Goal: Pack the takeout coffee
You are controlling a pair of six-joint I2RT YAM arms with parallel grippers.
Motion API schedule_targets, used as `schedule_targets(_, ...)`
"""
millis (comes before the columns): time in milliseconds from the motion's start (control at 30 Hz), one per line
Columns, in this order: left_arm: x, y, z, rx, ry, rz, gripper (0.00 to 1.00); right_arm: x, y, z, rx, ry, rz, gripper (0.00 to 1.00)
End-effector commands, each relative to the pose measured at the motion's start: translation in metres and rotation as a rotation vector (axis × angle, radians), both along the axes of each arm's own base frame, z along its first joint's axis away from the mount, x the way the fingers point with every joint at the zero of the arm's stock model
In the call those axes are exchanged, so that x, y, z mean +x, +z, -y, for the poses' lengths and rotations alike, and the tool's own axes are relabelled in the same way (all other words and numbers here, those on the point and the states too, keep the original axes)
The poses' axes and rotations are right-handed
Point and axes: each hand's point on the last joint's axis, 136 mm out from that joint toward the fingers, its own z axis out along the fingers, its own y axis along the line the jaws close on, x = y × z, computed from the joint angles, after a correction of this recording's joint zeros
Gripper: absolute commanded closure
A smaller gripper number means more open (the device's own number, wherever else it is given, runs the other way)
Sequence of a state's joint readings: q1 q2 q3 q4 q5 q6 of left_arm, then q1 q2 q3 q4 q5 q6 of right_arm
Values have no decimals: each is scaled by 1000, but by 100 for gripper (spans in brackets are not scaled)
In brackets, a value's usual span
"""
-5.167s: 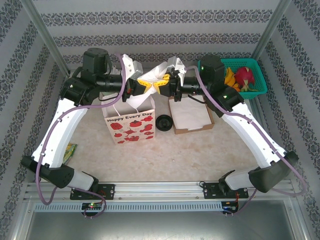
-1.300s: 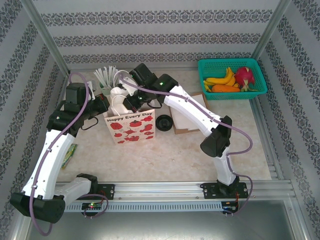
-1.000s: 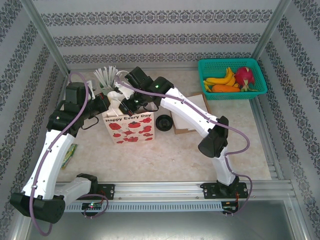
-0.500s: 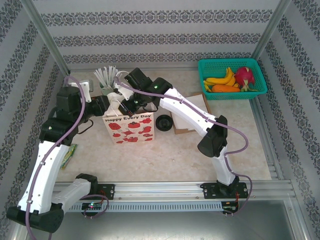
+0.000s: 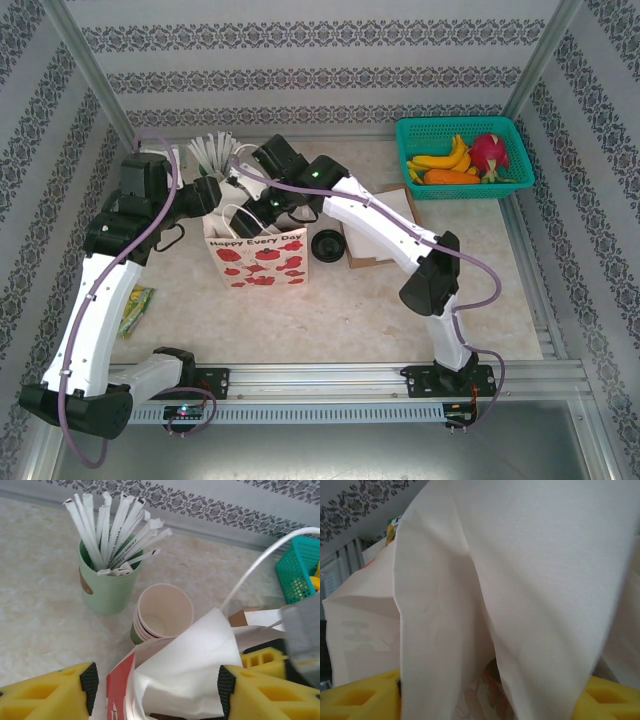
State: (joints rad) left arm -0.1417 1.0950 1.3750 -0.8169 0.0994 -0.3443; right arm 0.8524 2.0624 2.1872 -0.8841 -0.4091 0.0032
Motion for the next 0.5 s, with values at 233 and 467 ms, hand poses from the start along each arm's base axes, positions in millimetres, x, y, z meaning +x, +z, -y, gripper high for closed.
schedule_targets(233, -9, -30, -4, 30, 0, -165, 40, 9, 58, 26, 127, -53, 178, 11)
schedule_targets(467, -3, -31, 10, 19, -90, -205, 50, 22, 69, 50, 154, -173, 305, 2)
